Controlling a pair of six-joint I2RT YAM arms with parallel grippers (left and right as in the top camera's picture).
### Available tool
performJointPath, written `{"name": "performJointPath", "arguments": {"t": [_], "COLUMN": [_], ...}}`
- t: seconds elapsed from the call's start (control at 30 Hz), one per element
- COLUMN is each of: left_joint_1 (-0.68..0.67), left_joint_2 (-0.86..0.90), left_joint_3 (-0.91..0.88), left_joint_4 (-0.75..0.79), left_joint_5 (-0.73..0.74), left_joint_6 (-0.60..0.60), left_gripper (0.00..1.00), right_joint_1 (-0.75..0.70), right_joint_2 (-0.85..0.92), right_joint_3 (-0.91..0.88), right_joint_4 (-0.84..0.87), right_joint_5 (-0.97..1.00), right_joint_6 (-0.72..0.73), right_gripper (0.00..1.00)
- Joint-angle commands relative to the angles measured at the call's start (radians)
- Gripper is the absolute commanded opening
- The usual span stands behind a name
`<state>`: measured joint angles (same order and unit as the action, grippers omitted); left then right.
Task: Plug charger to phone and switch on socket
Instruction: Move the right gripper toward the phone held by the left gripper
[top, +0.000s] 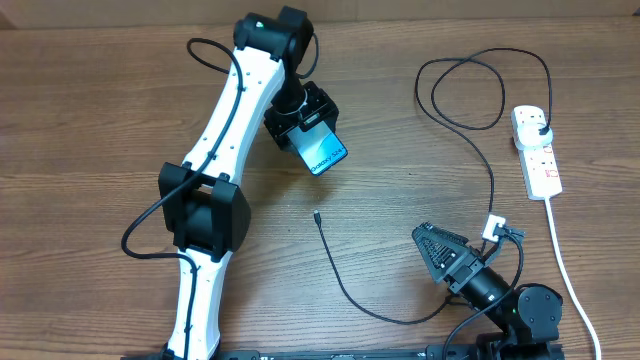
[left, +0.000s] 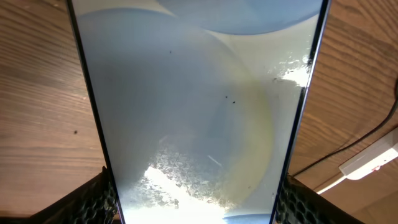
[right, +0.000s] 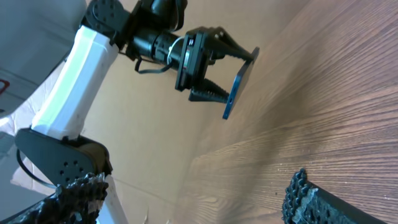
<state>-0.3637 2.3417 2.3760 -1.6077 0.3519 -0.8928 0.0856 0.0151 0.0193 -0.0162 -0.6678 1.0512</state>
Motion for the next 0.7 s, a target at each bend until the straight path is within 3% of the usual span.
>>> {"name": "performJointPath", "arguments": {"t": [0.0, 0.27, 0.57, 0.67], "left_joint_1": [-0.023, -0.042, -0.042, -0.042], "left_joint_2": [-0.008, -0.008, -0.008, -0.008], "left_joint_3": [0.029, 0.029, 0.029, 0.029], "left_joint_4": [0.014, 0.058, 0.063, 0.064], "left_joint_5": [-0.01, 0.027, 0.04, 0.042], "left_joint_6": [-0.051, -0.054, -0.057, -0.076], "left_gripper": [0.04, 0.05, 0.04, 0.04], "right_joint_1": [0.005, 0.005, 0.023, 0.05], "right_joint_2": [0.033, 0.286, 0.689, 0.814], "right_joint_3": [0.053, 0.122, 0.354, 0.415], "right_joint_4": [0.007, 0.012, 0.013, 0.023], "right_joint_5": [0.001, 0.035, 0.058, 0.101], "right_joint_6": [-0.035, -0.145, -0.328, -0.328], "right_gripper": [0.94, 0.94, 0.93, 0.94]}}
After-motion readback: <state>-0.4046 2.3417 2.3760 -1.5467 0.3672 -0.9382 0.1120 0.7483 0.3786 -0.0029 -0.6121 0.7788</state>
